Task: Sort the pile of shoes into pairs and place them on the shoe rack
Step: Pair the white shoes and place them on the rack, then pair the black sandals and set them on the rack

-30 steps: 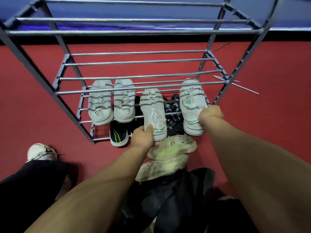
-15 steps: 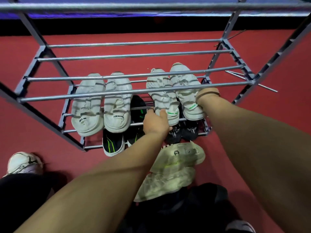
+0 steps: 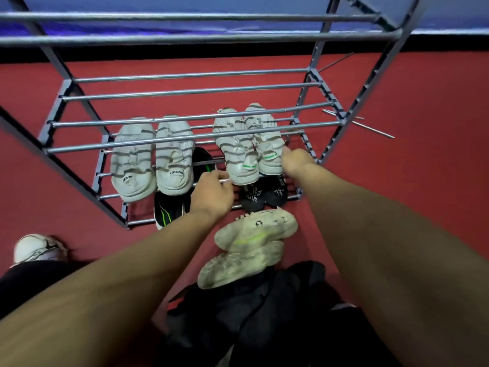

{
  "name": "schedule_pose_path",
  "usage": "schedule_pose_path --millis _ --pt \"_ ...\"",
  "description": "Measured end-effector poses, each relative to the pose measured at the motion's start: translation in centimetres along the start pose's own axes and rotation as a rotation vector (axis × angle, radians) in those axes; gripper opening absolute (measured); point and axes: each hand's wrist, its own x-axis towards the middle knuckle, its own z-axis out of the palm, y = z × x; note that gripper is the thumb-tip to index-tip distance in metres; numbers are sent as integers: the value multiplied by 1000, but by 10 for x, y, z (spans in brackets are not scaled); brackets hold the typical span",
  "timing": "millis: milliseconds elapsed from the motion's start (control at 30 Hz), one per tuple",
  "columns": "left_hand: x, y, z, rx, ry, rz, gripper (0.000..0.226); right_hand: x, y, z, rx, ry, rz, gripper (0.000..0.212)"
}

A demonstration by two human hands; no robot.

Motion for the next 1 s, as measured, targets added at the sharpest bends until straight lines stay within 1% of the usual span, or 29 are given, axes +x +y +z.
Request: schedule_pose_path --millis 100,167,233,333,400,433,500,533,600,667,700,800,867,1000 --pt "-31 -5 -21 -10 -48 48 26 -37 7 12 -32 -8 -6 50" --pt "-51 -14 -33 1 -77 30 23 -59 14 26 -19 -31 -17 47" --pt "-67 -26 -38 34 -90 6 21 -80 25 43 -21 -61 -4 49" --pt "-86 -57 -33 -26 -125 -94 14 -117 47 80 -81 -169 30 58" --pt "-97 -78 -24 -96 -166 -184 16 -142 65 106 -89 -246 95 63" --pt "-105 -88 -20 -102 -178 -209 18 -155 74 119 -79 -288 121 64" --pt "-121 -104 -12 -90 -175 -214 17 -175 92 142 -93 -350 107 62" --pt "-131 -110 -10 -74 -172 -203 15 -184 102 150 -125 -351 88 59" --pt "-147 -125 -6 -10 -203 -193 16 -195 123 159 -182 -300 89 56" --pt "-159 -145 -2 27 -250 -241 18 -203 140 159 -215 -265 145 55" --pt "-164 -154 0 40 -257 -271 19 -206 148 159 -212 -260 201 58" --pt "-167 -165 5 39 -263 -333 21 -207 160 162 -183 -290 348 77" --pt "-167 -163 11 16 -282 -323 19 -209 159 166 -195 -320 376 86" --pt "-163 -153 22 -30 -306 -254 15 -211 158 175 -236 -317 402 94"
